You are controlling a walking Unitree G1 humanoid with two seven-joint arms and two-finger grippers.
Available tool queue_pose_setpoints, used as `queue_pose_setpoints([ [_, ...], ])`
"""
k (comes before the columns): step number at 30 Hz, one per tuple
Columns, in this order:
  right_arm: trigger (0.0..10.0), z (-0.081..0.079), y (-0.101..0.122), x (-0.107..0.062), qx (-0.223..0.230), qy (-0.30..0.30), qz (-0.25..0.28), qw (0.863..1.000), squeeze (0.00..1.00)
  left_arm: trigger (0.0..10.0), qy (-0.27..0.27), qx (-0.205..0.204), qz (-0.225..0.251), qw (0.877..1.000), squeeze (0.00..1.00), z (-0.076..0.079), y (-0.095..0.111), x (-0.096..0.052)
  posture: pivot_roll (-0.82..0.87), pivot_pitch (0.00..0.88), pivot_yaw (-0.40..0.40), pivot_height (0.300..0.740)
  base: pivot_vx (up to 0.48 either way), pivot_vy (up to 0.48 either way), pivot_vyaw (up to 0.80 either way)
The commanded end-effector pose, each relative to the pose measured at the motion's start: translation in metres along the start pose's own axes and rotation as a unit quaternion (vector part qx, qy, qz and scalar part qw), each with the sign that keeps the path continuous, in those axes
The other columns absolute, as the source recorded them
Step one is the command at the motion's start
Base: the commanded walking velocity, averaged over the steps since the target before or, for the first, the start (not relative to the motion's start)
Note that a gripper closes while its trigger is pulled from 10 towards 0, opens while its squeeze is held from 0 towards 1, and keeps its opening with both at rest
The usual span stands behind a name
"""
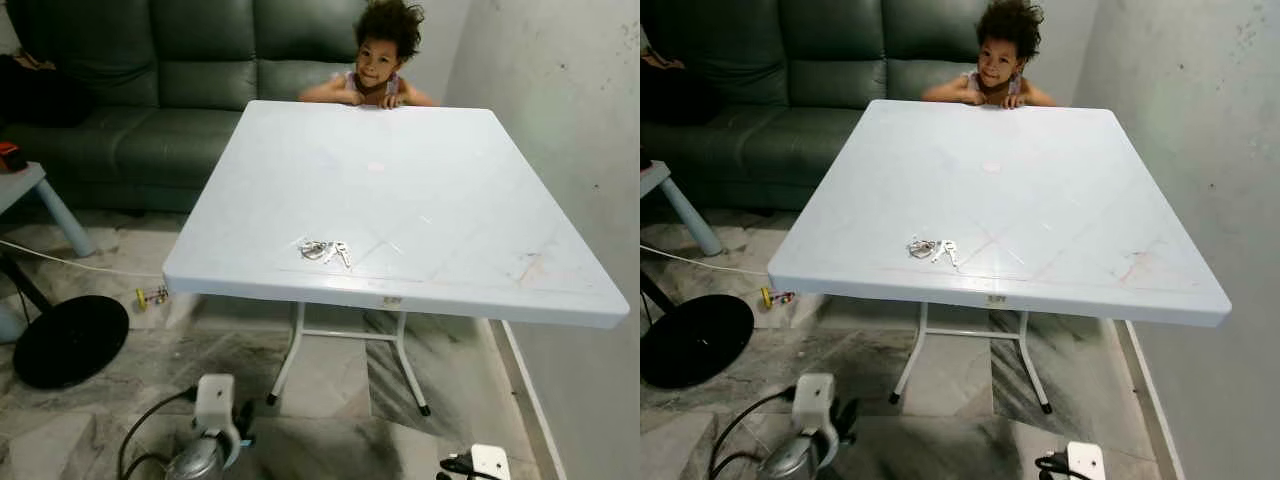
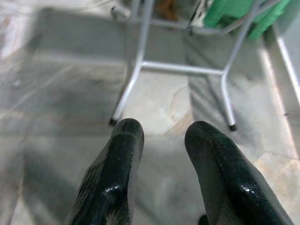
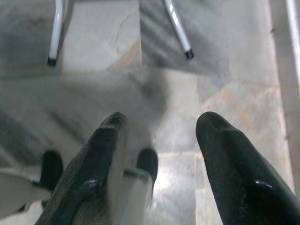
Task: Hang keys on a hook
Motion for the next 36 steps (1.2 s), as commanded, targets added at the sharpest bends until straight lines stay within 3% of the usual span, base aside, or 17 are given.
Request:
queue_pose_setpoints([
  [1,10.0,0.006,0.016,0.002,0.001,-0.006,0.032,0.999,0.0,10.0,-0.009,0.002,0.033,0.999,0.0,0.001,0.017,0.003,0.06,0.0,-0.015,0.74,0.0,0.0,0.0],
  [7,10.0,0.013,0.045,0.005,-0.002,-0.012,0.096,0.995,0.0,10.0,-0.043,0.01,0.101,0.994,0.0,0.014,0.051,0.008,0.06,0.0,-0.009,0.74,0.0,0.0,0.0],
  [15,10.0,0.02,0.093,0.002,0.012,-0.03,0.205,0.978,0.0,10.0,-0.072,0.006,0.184,0.98,0.0,0.027,0.09,0.008,0.05,0.0,0.002,0.74,0.0,0.0,0.0],
  [27,10.0,0.014,0.16,-0.021,0.011,-0.026,0.369,0.929,0.0,10.0,-0.123,0.013,0.293,0.948,0.0,0.053,0.139,-0.003,0.05,0.0,-0.001,0.74,0.0,0.0,0.0],
  [36,10.0,0.015,0.192,-0.041,-0.005,-0.023,0.432,0.902,0.0,10.0,-0.144,0.02,0.339,0.929,0.0,0.065,0.159,-0.017,0.05,0.0,-0.007,0.74,0.0,0.0,0.0],
])
Point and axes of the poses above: a point about 5 cm out from each wrist's last joint towards the gripper, its own x axis pointing out of the wrist towards the gripper, its own y axis along the axis of the wrist's last joint, z = x × y, the point moved 4 cm from there along x, pointing out of the wrist towards the gripper, and after that the axes turned 8 degrees about -x, right-handed, at the moved point
